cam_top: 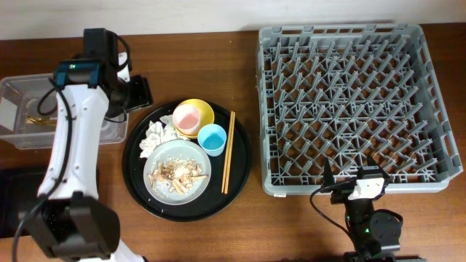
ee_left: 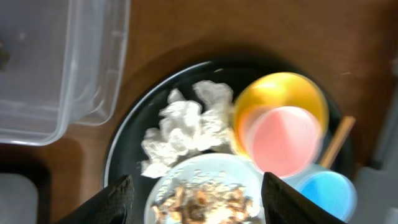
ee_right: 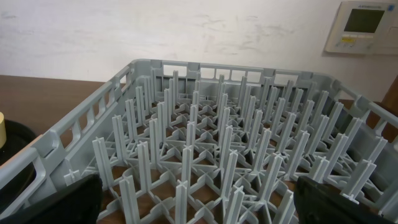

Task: Sort waste into correct bins and load items into the dishwasher rack
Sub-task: 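Grasp the crumpled white tissue with the left gripper, drop into clear bin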

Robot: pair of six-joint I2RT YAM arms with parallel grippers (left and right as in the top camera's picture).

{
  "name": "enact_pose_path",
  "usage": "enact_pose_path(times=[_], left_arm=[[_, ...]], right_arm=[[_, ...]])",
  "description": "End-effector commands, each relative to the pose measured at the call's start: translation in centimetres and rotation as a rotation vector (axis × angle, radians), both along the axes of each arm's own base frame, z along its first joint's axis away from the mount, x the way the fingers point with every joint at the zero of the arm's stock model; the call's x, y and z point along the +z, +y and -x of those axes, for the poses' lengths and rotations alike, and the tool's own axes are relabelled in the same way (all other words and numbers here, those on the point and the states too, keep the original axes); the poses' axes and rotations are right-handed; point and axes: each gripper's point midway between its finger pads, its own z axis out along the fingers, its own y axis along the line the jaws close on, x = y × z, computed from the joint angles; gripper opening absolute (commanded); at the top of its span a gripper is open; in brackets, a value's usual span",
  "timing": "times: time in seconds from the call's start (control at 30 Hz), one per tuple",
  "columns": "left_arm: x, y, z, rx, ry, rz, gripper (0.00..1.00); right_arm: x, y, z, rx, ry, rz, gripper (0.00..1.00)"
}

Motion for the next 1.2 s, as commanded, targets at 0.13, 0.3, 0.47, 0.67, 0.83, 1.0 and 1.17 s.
enact_pose_path(times=[0.13,0.3,0.47,0.67,0.83,1.0,1.17], left_arm=[[-9.7,-1.1,0.7,-0.068,0.292,-0.050,0.65],[-13.5,-0.2,2.0,-0.026,0.426,-0.091,0.65],[-16.2,-0.5,2.5,-0.007,0.475,-0.073,0.61],[-17.2,-0.3,2.7,-0.005,0.475,-0.074,0.08],[-8.5,1.7,-0.6,0.047,0.377,-0.073,0.01],[-1.3,4.4,-3.4,0.113,0.199,-0.063,0.01],[3.3,14.8,-7.0,0.398,-0.084,-0.052,0.01]], right_arm=[[-0.3,-0.3,0.0,-0.012,0.006,-0.005,0.98],[-0.3,-0.3,0.0,-0.012,0.006,-0.005,0.98],[-0.3,-0.3,0.0,-0.012,0.006,-0.005,0.98],[-0.3,-0.3,0.0,-0.012,0.006,-0.005,0.98],[-0.3,-0.3,0.0,-0.012,0.006,-0.005,0.98],[-0.3,-0.3,0.0,-0.013,0.006,-0.005,0.98],[-0.3,-0.3,0.0,-0.012,0.006,-0.005,0.98]])
